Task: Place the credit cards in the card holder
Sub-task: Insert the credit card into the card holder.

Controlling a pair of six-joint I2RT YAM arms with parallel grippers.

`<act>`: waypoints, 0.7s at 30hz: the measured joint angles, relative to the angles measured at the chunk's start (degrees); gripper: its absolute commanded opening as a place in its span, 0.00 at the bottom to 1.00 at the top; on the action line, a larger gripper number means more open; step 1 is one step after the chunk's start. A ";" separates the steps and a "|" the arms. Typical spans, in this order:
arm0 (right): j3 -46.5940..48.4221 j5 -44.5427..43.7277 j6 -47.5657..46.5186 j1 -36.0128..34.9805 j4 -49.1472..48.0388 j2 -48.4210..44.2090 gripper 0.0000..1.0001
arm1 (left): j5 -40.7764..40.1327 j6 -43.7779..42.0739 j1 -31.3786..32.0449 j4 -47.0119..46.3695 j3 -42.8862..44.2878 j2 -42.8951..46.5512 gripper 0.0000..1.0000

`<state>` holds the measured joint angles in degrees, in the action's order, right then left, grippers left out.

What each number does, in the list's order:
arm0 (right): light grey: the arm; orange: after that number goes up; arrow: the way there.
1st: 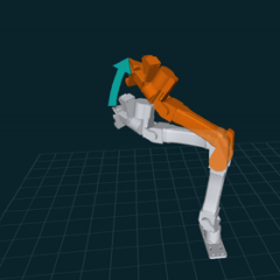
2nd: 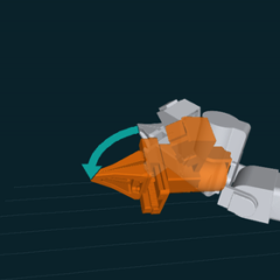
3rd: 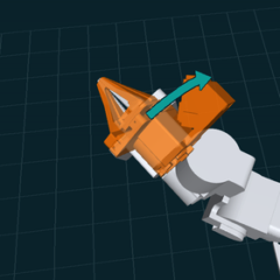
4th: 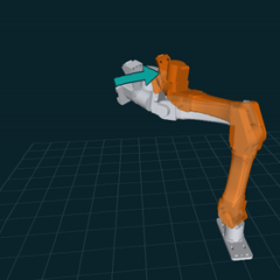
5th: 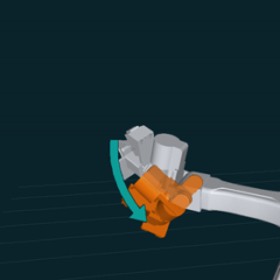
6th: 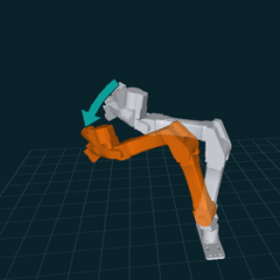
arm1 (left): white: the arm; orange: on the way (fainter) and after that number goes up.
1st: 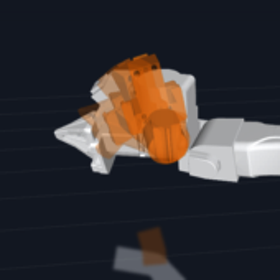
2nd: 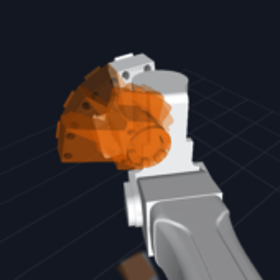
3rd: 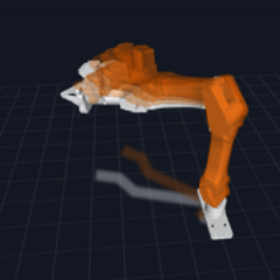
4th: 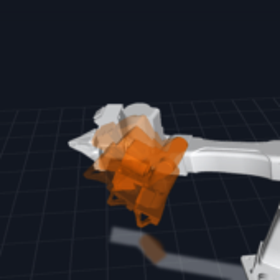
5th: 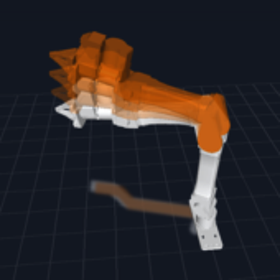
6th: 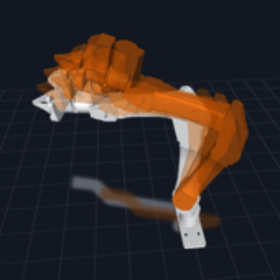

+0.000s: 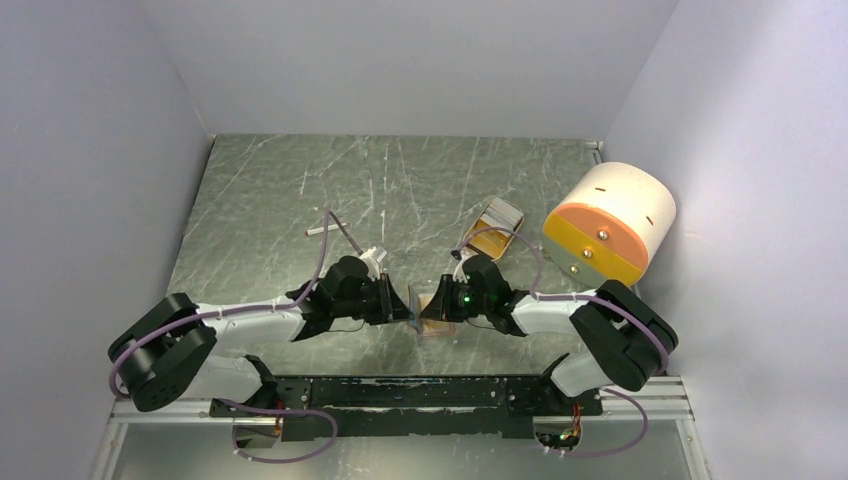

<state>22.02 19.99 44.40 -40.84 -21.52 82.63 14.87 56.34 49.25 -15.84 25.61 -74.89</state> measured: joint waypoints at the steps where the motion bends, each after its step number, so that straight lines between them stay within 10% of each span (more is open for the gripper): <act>1: -0.02 0.00 0.00 -0.02 -0.04 0.00 0.20 | 0.09 0.00 -0.02 -0.04 0.07 -0.33 0.20; 21: -0.66 -0.37 0.09 -0.04 -0.15 -0.85 0.26 | 0.33 -0.04 0.00 -0.02 2.73 -4.87 0.22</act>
<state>21.37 19.62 44.49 -40.88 -21.67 81.78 15.20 56.29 49.25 -15.86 28.34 -79.77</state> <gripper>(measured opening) 0.247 0.191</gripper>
